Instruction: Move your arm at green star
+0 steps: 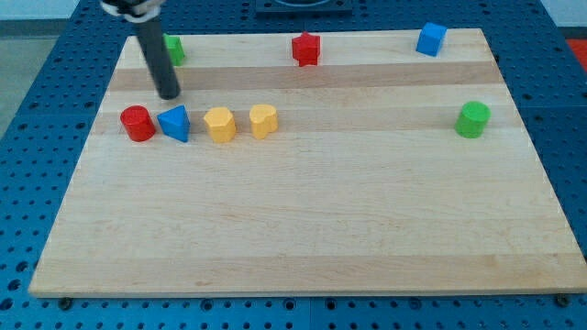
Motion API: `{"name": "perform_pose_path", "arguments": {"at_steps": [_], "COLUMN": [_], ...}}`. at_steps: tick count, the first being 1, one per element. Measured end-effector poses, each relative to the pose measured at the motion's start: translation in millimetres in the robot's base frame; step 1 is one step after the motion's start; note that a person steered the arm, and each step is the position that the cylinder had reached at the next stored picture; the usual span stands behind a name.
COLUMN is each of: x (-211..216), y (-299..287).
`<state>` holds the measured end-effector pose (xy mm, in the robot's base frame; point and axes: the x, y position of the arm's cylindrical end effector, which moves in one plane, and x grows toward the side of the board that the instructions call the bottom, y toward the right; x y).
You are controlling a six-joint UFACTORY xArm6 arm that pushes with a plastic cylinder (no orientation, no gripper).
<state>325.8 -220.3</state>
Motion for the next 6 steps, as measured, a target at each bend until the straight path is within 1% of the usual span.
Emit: {"name": "perform_pose_path", "arguments": {"at_steps": [2,4,5,6], "x": [-11.2,-14.5,-46.6,-98.8], "y": [-83.3,-84.4,-84.4,-83.9]}}
